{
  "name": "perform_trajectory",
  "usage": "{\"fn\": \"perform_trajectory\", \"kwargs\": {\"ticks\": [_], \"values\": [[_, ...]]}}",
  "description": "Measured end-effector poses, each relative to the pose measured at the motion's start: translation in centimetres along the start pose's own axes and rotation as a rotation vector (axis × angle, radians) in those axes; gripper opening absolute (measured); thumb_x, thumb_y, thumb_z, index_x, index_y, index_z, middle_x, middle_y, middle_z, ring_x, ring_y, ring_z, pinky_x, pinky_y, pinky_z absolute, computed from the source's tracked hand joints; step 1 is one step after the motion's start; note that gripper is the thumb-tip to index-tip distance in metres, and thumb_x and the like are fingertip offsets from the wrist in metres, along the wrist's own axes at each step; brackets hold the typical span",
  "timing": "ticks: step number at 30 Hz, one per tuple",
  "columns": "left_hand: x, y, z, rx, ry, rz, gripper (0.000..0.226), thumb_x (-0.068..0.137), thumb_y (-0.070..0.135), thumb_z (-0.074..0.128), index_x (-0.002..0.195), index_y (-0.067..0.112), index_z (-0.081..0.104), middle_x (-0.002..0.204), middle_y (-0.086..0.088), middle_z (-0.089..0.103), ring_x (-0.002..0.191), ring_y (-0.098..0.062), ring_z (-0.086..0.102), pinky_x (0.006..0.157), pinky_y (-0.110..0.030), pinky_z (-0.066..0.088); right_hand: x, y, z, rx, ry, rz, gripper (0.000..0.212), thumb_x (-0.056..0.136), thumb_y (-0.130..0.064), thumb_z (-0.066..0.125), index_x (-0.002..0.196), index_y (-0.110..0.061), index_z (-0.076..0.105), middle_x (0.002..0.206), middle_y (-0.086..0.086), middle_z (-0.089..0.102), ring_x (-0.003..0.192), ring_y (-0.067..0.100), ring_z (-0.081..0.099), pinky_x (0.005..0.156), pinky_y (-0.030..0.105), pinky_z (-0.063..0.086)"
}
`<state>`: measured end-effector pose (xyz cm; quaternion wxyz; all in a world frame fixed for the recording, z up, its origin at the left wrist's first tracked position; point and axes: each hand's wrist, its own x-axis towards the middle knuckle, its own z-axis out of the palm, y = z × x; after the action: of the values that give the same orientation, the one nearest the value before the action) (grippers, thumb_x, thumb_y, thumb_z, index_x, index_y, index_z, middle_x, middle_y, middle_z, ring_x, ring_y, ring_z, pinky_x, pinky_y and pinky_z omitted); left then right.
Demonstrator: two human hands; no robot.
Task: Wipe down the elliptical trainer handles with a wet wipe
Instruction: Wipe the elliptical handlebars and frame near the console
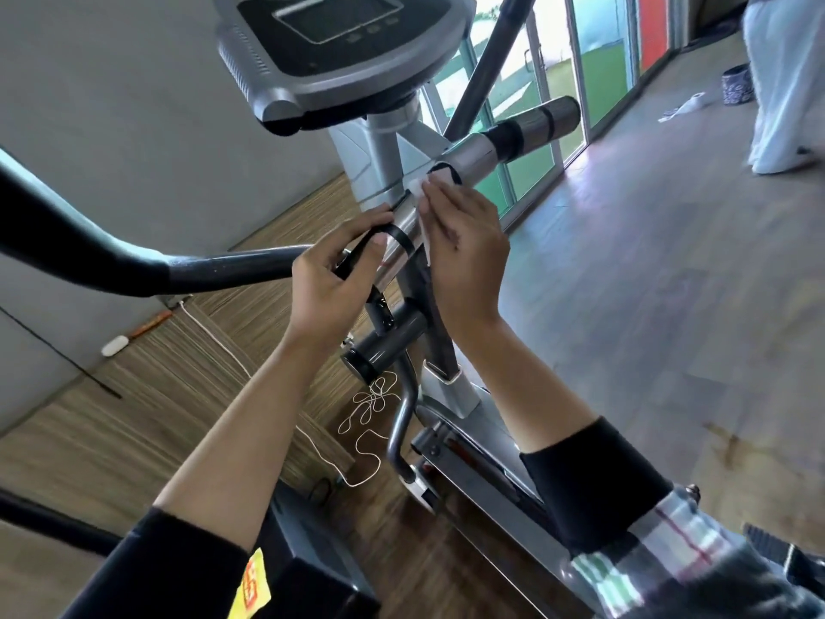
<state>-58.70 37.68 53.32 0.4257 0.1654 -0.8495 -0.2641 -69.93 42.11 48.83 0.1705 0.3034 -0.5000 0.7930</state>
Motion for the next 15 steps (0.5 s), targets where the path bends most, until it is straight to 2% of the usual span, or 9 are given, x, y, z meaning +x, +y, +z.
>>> {"fn": "perform_trajectory", "kwargs": {"ticks": [3,7,9,12,15], "values": [[-0.3,0.2,-0.2,-0.020,0.020,-0.035,0.022,0.094,0.011,0.060,0.113,0.019,0.068,0.116,0.007,0.069,0.114,-0.006,0.062,0.102,-0.035,0.049,-1.4,0.1,-0.5,-0.039,-0.011,0.001,0.027,0.088,-0.011,0.064,0.114,-0.003,0.067,0.114,0.003,0.068,0.114,0.016,0.052,0.098,0.005,0.035],[-0.4,0.2,-0.7,-0.063,-0.005,-0.072,0.022,0.095,0.015,0.057,0.110,0.026,0.069,0.112,0.013,0.070,0.113,-0.009,0.062,0.099,-0.036,0.050,0.5,-0.8,-0.4,-0.066,-0.101,0.072,0.027,0.089,-0.017,0.064,0.114,-0.006,0.067,0.115,0.003,0.068,0.116,0.014,0.051,0.097,0.006,0.037],[-0.4,0.3,-1.0,-0.060,0.007,-0.088,0.022,0.094,0.014,0.059,0.109,0.027,0.069,0.113,0.013,0.070,0.113,-0.008,0.062,0.098,-0.030,0.049,1.8,-1.4,-0.3,-0.094,-0.145,0.131,0.028,0.090,-0.019,0.063,0.114,-0.006,0.067,0.116,0.005,0.067,0.119,0.011,0.050,0.098,0.004,0.033],[-0.5,1.1,-1.1,-0.069,0.000,-0.141,0.025,0.093,0.007,0.061,0.109,0.024,0.069,0.114,0.010,0.069,0.111,-0.002,0.062,0.090,-0.013,0.047,1.6,-2.2,-0.6,-0.131,-0.163,0.139,0.027,0.088,-0.017,0.064,0.113,-0.006,0.067,0.115,0.004,0.068,0.117,0.014,0.051,0.094,-0.002,0.030],[-0.6,1.5,-1.2,-0.060,0.003,-0.154,0.025,0.093,0.004,0.059,0.111,0.019,0.069,0.114,0.007,0.069,0.110,-0.002,0.062,0.089,-0.012,0.047,-0.7,-3.0,-1.1,-0.122,-0.203,0.118,0.029,0.087,-0.012,0.065,0.116,-0.007,0.065,0.115,0.002,0.067,0.117,0.014,0.048,0.096,0.005,0.038]]}}
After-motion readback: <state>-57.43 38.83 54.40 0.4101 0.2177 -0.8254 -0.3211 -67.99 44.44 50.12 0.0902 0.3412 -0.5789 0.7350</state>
